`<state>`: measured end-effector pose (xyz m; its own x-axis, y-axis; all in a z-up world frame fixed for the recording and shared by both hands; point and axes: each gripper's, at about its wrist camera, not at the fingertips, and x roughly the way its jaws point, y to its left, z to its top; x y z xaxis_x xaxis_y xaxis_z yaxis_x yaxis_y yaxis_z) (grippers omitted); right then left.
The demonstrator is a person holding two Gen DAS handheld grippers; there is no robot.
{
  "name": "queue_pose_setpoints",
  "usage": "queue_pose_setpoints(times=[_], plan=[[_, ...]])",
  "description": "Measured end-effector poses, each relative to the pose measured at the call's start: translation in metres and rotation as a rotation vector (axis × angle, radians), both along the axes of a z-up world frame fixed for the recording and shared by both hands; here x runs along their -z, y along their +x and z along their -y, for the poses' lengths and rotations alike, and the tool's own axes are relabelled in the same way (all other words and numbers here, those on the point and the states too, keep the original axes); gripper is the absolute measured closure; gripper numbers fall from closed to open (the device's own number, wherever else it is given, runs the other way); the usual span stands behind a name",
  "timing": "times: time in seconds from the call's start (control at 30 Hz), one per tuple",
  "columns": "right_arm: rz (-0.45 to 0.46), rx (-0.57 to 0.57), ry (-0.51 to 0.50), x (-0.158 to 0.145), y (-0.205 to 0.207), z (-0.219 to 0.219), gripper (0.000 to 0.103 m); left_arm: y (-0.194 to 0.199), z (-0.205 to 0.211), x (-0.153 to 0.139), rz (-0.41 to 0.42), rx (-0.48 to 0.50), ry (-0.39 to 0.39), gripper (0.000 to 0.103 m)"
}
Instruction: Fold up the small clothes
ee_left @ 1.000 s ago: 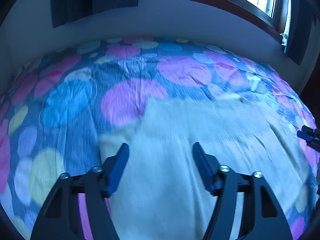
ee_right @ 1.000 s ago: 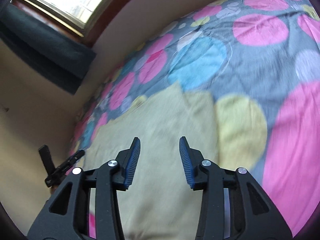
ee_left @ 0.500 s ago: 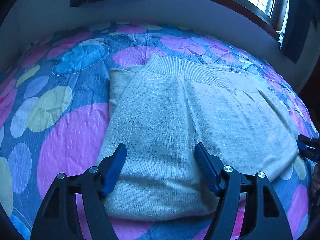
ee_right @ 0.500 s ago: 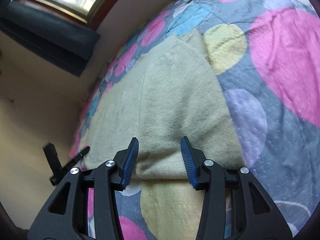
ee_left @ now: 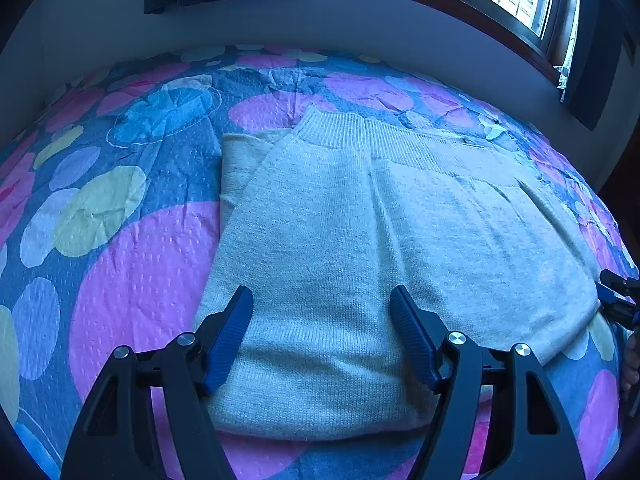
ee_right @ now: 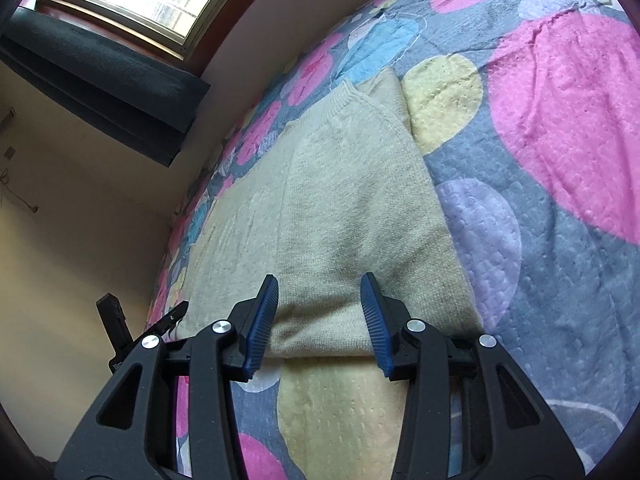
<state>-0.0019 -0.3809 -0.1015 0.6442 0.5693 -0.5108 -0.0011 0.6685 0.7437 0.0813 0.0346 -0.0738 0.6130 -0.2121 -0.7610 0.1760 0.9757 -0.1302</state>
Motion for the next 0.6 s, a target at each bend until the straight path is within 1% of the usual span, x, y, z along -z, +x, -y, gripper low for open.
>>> queue_pose_setpoints(times=[0.2, 0.33, 0.4, 0.47, 0.53, 0.6], plan=[[-0.007, 0.062, 0.034, 0.000, -0.010, 0.015, 0.061, 0.000, 0.002, 0.001, -0.003, 0.007, -0.002, 0.030], [-0.026, 0.110, 0.023, -0.005, -0.018, 0.022, 0.059, 0.000, 0.003, 0.002, -0.006, 0.017, -0.005, 0.026], [-0.034, 0.136, 0.004, -0.010, -0.020, 0.022, 0.051, 0.001, 0.004, 0.002, -0.008, 0.022, -0.008, 0.025], [-0.034, 0.171, -0.036, -0.020, -0.023, 0.016, 0.038, 0.001, 0.004, 0.002, -0.010, 0.029, -0.015, 0.021], [-0.020, 0.178, -0.066, -0.031, -0.023, 0.004, 0.031, 0.001, 0.005, 0.001, -0.011, 0.038, -0.020, 0.018], [0.007, 0.146, -0.061, -0.042, -0.020, -0.014, 0.029, 0.001, 0.006, 0.001, -0.012, 0.048, -0.028, 0.016]])
